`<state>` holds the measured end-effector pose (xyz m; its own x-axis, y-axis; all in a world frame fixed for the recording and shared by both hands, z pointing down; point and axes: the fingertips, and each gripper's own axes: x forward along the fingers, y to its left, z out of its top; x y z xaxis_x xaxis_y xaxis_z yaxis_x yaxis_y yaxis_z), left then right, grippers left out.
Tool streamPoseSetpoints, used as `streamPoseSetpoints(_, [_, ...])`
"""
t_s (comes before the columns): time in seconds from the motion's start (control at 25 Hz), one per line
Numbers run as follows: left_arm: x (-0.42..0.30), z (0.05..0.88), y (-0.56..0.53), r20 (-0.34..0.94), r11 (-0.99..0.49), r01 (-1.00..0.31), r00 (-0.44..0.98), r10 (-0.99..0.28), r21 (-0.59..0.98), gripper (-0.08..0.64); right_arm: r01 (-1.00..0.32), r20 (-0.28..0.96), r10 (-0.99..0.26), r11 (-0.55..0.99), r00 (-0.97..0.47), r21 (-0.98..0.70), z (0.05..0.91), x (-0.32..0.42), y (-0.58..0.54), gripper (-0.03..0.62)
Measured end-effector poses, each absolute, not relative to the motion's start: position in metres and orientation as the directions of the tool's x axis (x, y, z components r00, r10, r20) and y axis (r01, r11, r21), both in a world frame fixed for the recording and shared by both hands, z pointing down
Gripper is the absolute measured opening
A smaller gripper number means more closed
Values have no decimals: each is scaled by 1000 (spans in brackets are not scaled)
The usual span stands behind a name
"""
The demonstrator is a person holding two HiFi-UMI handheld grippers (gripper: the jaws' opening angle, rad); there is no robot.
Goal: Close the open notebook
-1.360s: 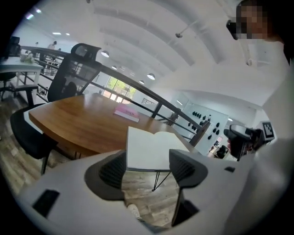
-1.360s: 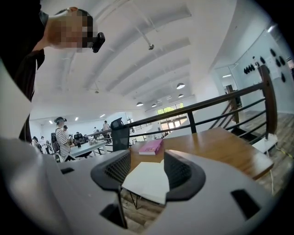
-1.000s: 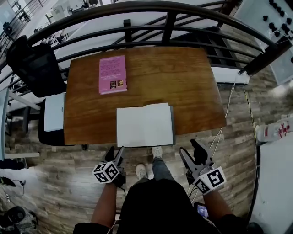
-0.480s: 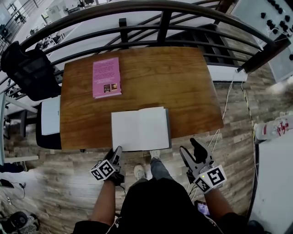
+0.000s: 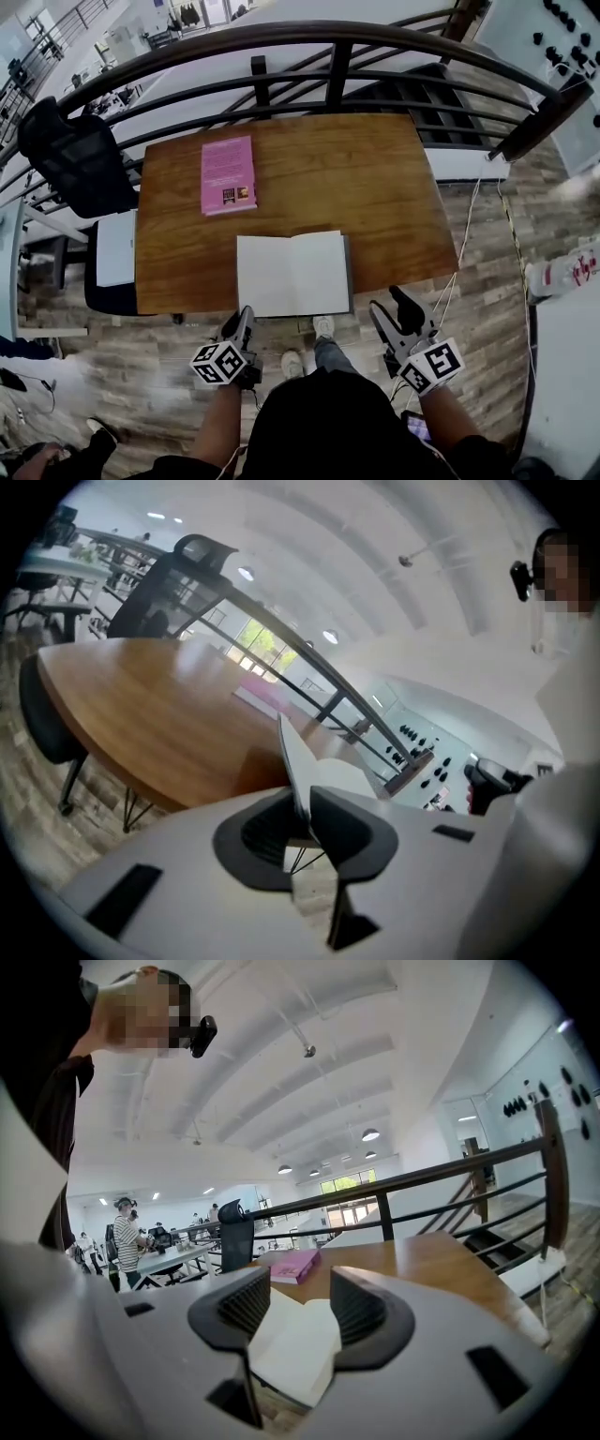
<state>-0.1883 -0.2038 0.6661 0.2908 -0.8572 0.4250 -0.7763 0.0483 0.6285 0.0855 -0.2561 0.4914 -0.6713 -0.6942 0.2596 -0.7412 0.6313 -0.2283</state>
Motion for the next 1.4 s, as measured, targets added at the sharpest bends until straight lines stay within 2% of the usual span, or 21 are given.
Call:
streamPoseSetpoints(0.24, [-152,612,-219,357,-141,-836,371,-857,530,55,-741,225,-706,632,-671,-229,483,89,-254,196])
streamPoseSetpoints(0.68, [-68,581,-234,320,-383,-793,560,-764,473,62,-780,183,-760,590,-624,-207,469,113,-255,195])
streamPoseSetpoints(0.76, [-55,579,-235,308,-434,-766,606,-733,475,92,-791,182,-772,575,-609,-207,469,120,-254,195])
streamPoseSetpoints(0.92, [-22,566,-234,251,-534,-664,719,-648,524,219,-810,175,-795,547,-581,-209,468,133,-253,195])
streamPoseSetpoints(1.16, [-14,543,-239,170,-580,-596,764,-622,555,239,-815,163,-803,539,-574,-211,466,137,-255,195])
streamPoseSetpoints(1.4, [-9,547,-246,99,-546,-503,789,-606,670,239,-801,156,-789,562,-594,-207,460,128,-256,195])
